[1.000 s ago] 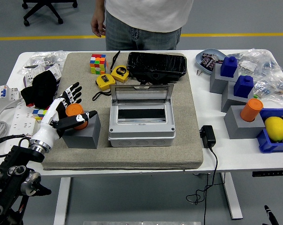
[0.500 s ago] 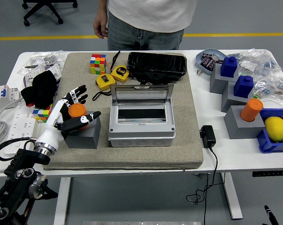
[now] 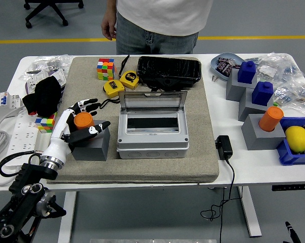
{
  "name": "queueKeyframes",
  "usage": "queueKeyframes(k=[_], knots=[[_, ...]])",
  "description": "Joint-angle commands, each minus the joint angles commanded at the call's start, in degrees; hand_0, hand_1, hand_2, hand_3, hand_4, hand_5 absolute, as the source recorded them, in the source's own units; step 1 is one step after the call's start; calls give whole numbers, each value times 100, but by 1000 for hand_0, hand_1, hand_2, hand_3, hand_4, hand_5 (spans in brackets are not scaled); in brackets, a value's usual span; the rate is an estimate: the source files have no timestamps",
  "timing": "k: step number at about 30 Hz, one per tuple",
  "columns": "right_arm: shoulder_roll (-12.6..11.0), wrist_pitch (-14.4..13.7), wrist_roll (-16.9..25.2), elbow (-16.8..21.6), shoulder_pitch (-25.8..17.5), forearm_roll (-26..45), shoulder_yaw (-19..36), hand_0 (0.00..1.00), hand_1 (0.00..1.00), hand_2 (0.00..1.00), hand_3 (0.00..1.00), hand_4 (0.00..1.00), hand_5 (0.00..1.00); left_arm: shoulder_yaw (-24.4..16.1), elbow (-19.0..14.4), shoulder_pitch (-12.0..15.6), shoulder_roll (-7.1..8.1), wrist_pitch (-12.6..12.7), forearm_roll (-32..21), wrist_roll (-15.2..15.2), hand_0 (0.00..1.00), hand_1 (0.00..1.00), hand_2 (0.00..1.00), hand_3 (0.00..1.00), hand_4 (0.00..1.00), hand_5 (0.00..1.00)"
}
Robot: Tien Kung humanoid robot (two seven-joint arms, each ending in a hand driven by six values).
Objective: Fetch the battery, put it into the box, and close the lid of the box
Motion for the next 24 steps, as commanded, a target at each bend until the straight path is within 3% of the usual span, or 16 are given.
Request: queueKeyframes(k=[3,4,9,10,15,16,21,22,24], knots=[[2,0,-2,0,5,0,0,809,721,728,779,998,998,3,-8,-11,0,45,72,7,765,778,684,662,998,2],[2,1,0,0,4,5,-6,812,721,728,779,998,998,6,-17,-12,3,85,112,16,751,756,639,601,998,2],[-2,-2,-1,0,5,9,2,812,721,728,779,998,998,17,-80,-17,15,320,395,86,751,756,639,601,998,2],[-3,-4,0,0,5,10,4,811,721,728,779,998,998,17,-85,-19,16,327,415,96,696,699,544,530,998,2],[-6,-3,-1,0,1,5,3,811,721,728,779,998,998,37,-88,-14,17,353,449,111,696,699,544,530,998,2],[-7,-3,-4,0,-1,-1,4,811,721,728,778,998,998,41,-86,-13,17,345,449,115,651,640,454,501,998,2],[-6,1,-5,0,-4,-8,-1,811,721,728,778,998,998,59,-76,-12,21,339,436,121,651,640,454,501,998,2],[-6,1,-6,0,-2,-8,-3,811,721,728,778,998,998,61,-74,-13,20,344,434,121,536,527,390,477,998,2],[-4,2,-6,0,-2,-6,-5,811,721,728,778,998,998,62,-72,-10,19,354,430,123,536,527,390,477,998,2]])
